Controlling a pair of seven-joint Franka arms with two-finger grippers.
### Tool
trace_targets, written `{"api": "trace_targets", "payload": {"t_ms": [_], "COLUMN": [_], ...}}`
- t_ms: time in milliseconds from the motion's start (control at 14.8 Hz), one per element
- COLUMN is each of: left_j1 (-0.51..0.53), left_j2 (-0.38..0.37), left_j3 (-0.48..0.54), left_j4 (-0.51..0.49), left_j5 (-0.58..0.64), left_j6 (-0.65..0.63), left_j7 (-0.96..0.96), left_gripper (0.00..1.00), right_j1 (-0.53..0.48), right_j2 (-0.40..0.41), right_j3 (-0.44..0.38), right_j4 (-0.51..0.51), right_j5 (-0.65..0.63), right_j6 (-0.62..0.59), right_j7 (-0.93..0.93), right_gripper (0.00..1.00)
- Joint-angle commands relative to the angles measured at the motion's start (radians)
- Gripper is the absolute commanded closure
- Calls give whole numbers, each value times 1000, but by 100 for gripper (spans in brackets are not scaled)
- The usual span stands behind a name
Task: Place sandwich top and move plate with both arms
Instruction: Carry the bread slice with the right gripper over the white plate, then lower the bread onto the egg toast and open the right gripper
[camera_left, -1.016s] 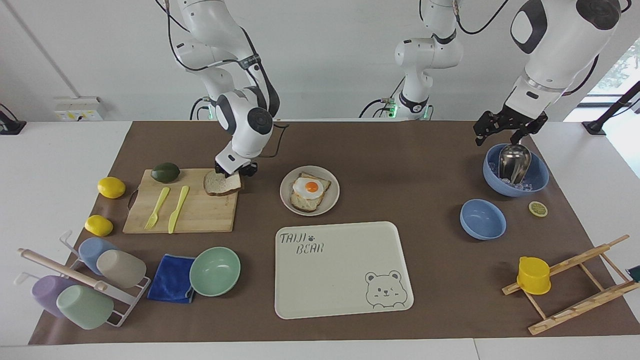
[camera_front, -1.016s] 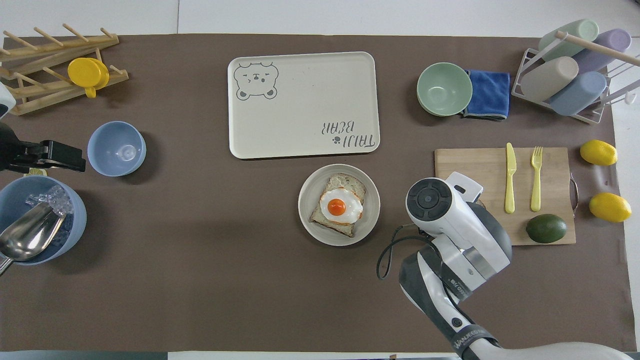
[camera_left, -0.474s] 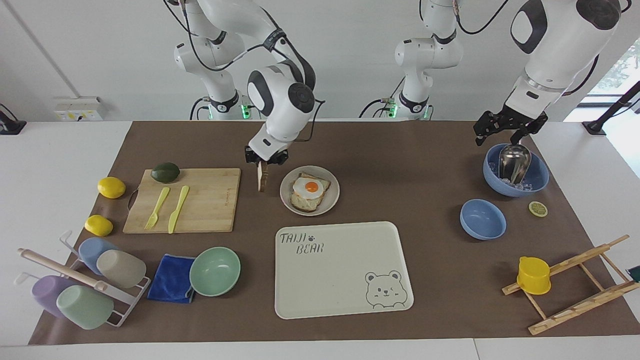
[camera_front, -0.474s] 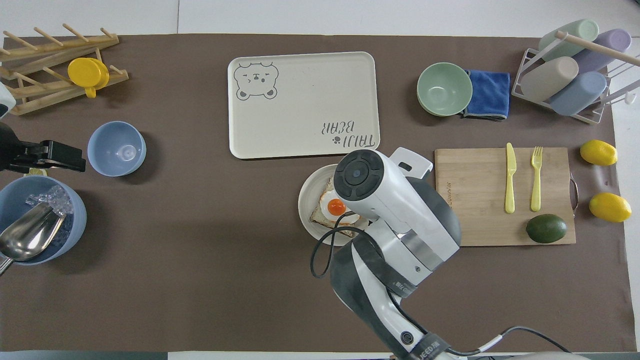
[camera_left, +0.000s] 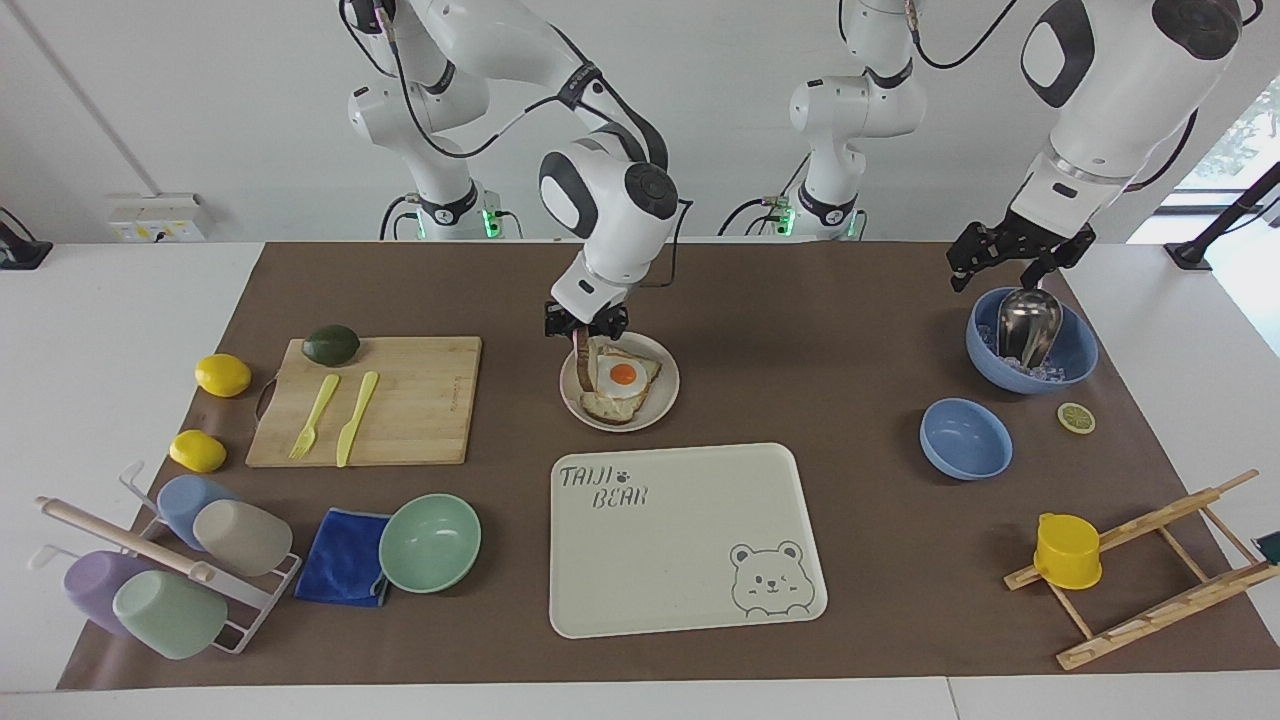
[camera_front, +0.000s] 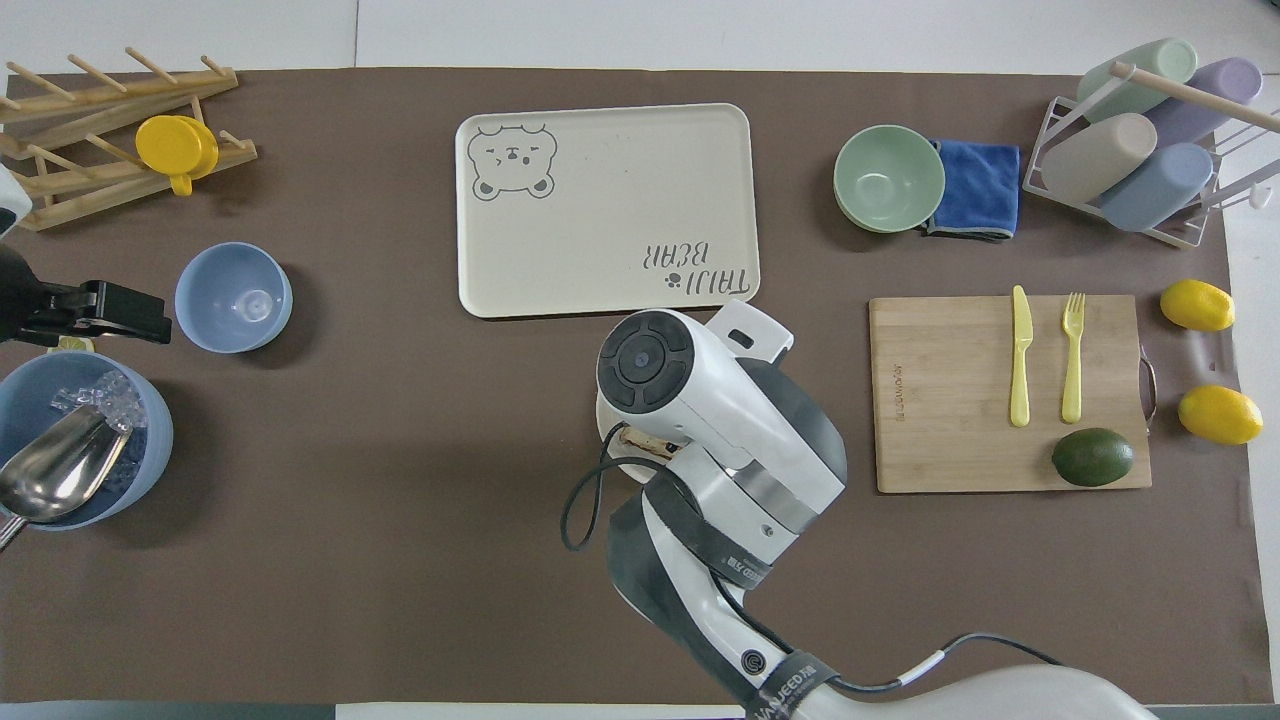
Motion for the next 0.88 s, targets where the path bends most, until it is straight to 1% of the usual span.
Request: {"api": "trace_targets", "payload": {"t_ms": [0,271,406,610,813], "left_j1": [4,-1,4,1,-2], "left_j2": [-24,-24,-24,-26,-26], "left_j3": [-3,-3,-3,-4,-4], "left_j4": [-19,-19,-20,-22,-22], "left_j5": [15,15,15,15,15], "left_j6": [-9,-12,-11,-12,-11], "left_j7": [-10,-11,-11,-11,-13], "left_gripper": [0,0,0,0,0], "right_j1": [0,3,1,1,1], "right_j2": [8,7,7,11,13], "right_j3": [6,11,20,26,26], "right_j4": [18,28,28,14,-40], "right_j5": [-8,-101,-117,-96,-82], "right_j6": [-25,-87,-99,-44,31], "right_j7": [15,-11,-27,-15,-8], "right_gripper": [100,100,100,100,100]}}
